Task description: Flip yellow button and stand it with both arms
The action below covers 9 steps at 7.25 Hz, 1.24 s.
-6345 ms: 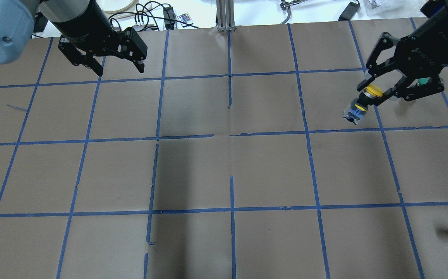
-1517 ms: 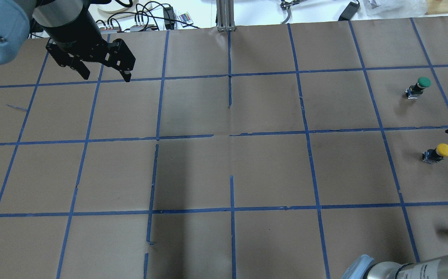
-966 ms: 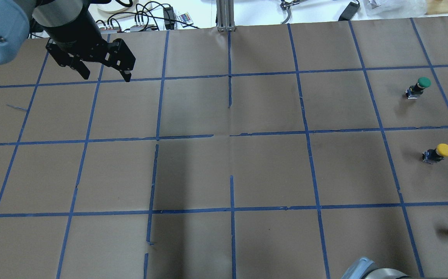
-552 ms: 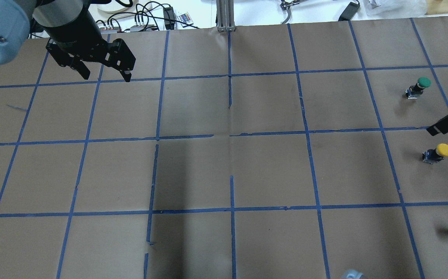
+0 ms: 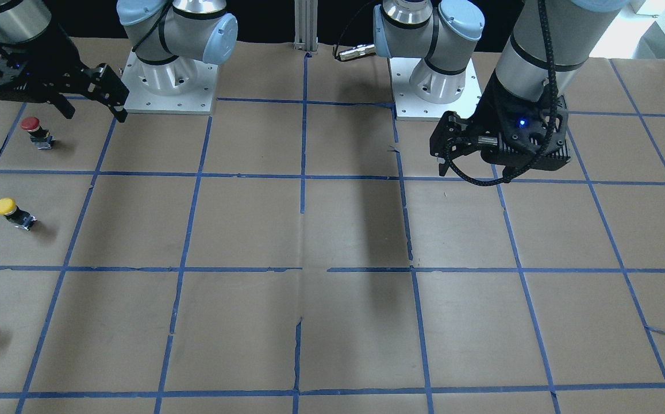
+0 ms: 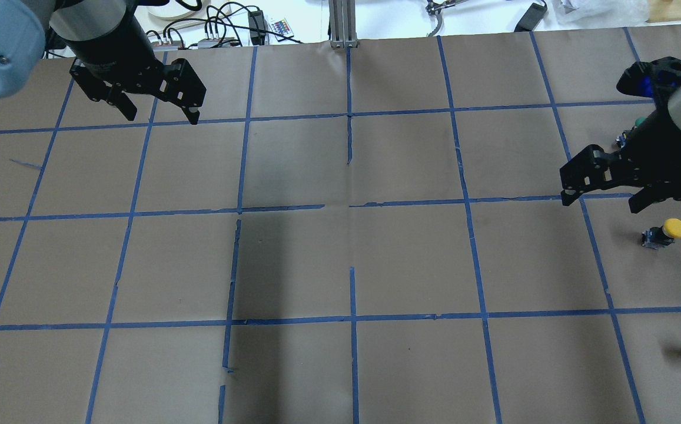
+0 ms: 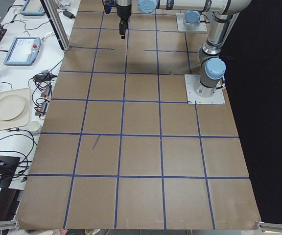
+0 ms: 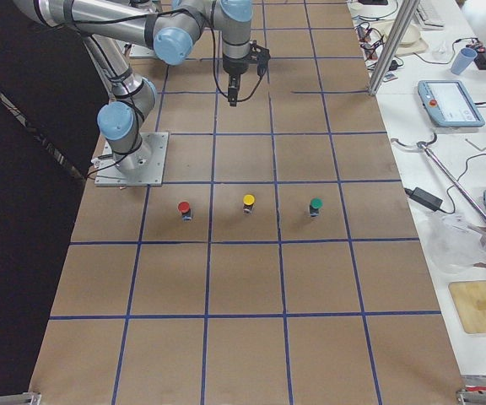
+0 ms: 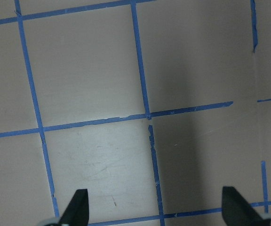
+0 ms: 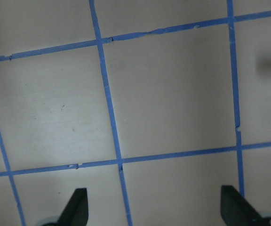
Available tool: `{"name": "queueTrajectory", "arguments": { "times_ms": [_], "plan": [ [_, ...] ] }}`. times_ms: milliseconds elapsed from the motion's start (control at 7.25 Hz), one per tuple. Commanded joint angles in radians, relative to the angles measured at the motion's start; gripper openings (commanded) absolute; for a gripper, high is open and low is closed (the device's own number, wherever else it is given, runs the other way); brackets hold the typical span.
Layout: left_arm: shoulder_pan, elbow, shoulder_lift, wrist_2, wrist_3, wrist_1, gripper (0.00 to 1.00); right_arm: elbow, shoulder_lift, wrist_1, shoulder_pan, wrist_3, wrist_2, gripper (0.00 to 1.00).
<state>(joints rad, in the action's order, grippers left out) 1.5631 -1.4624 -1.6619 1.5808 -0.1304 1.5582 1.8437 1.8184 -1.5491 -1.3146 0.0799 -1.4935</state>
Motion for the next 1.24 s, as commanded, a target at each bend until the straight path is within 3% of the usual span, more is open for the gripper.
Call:
{"name": "queueTrajectory", "arguments": {
  "times_ms": [0,276,552,828,1103],
  "plan": [
    [0.000,0.001,-0.001,0.001,0.000,-0.001,0.99,-0.140,-0.010,0.152,-0.064,-0.159,-0.020,1.00],
    [0.000,0.002,-0.001,-0.001,0.000,-0.001,1.00,-0.190,-0.043,0.181,-0.096,-0.178,-0.050,1.00],
    [0.000,0.007,-0.004,-0.001,0.008,-0.001,1.00,-0.181,-0.089,0.114,-0.200,-0.230,-0.054,1.00],
    [0.000,0.025,-0.009,-0.001,0.014,0.009,1.00,-0.146,-0.079,0.089,-0.222,-0.232,-0.060,1.00],
    [0.000,0.028,0.008,-0.024,0.014,0.103,1.00,-0.143,-0.048,0.089,-0.226,-0.232,-0.062,1.00]
  ]
}}
